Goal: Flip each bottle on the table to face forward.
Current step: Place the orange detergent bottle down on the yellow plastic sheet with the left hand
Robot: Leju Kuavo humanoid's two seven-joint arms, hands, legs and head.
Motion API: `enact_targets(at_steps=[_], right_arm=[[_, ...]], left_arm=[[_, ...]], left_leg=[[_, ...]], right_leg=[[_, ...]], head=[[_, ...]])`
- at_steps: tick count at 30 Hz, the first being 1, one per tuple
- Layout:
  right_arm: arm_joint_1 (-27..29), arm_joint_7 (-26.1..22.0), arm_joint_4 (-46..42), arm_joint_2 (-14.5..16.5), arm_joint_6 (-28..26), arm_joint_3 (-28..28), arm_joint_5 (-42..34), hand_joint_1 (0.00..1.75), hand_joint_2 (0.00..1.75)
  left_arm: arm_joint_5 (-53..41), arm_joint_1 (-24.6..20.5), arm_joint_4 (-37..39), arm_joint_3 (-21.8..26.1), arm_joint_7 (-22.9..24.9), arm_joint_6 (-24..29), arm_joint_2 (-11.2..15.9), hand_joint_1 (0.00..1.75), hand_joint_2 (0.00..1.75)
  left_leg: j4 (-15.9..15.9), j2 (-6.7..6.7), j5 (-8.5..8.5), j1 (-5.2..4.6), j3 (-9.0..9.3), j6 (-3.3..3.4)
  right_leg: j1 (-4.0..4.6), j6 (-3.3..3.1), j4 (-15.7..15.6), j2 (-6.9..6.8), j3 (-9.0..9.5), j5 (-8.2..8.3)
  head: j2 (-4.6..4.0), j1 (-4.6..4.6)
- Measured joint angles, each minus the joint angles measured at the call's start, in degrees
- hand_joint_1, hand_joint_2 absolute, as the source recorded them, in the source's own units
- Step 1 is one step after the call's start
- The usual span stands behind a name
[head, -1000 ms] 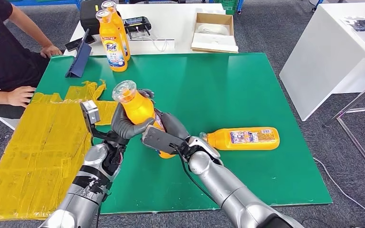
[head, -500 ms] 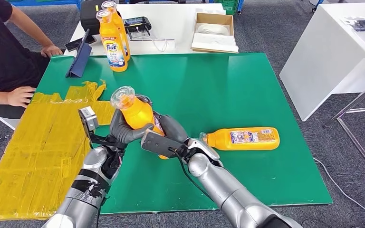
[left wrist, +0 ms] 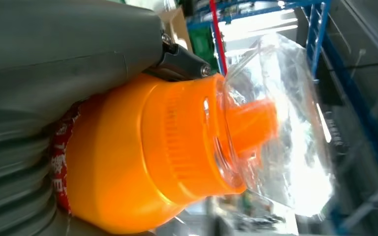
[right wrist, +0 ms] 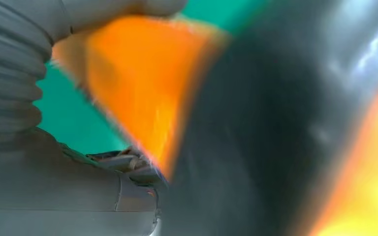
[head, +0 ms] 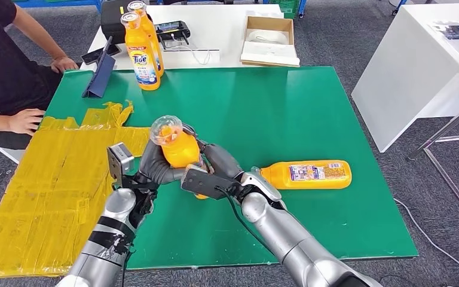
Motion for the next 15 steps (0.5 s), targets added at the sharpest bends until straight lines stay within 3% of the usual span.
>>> enact_targets(at_steps=[7, 12, 15], right_arm=[[2.49, -0.27, -4.45, -4.31, -2.60, -4.75, 4.67, 0.00, 1.75], [4.43, -0.26, -8.67, -8.86, -2.84, -7.43, 6.32, 0.00, 1.75], [5.94, -0.86, -11.75, -12.16, -2.52, -9.76, 5.87, 0.00, 1.75]], left_arm=[[-31.14, 4.37, -3.96, 3.35, -5.15, 28.18, 2.77, 1.75, 1.75], [-53.83, 7.81, -4.55, 4.10, -1.06, 49.19, 5.26, 1.75, 1.75], [-61.78, 9.82, -3.67, 4.41, 1.73, 55.05, 6.98, 1.75, 1.75]], left_leg=[[0.00, 0.00, 0.00, -0.01, 0.00, 0.00], [0.00, -0.05, -0.01, -0.06, 0.00, 0.01], [0.00, -0.05, -0.01, -0.12, 0.00, 0.01]], right_leg=[[0.00, 0.00, -0.01, -0.01, -0.01, 0.00], [-0.06, 0.00, -0.02, -0.03, -0.01, 0.00], [-0.12, 0.00, -0.03, -0.02, -0.01, -0.01]], head=[[0.00, -0.01], [0.01, 0.01], [0.00, 0.00]])
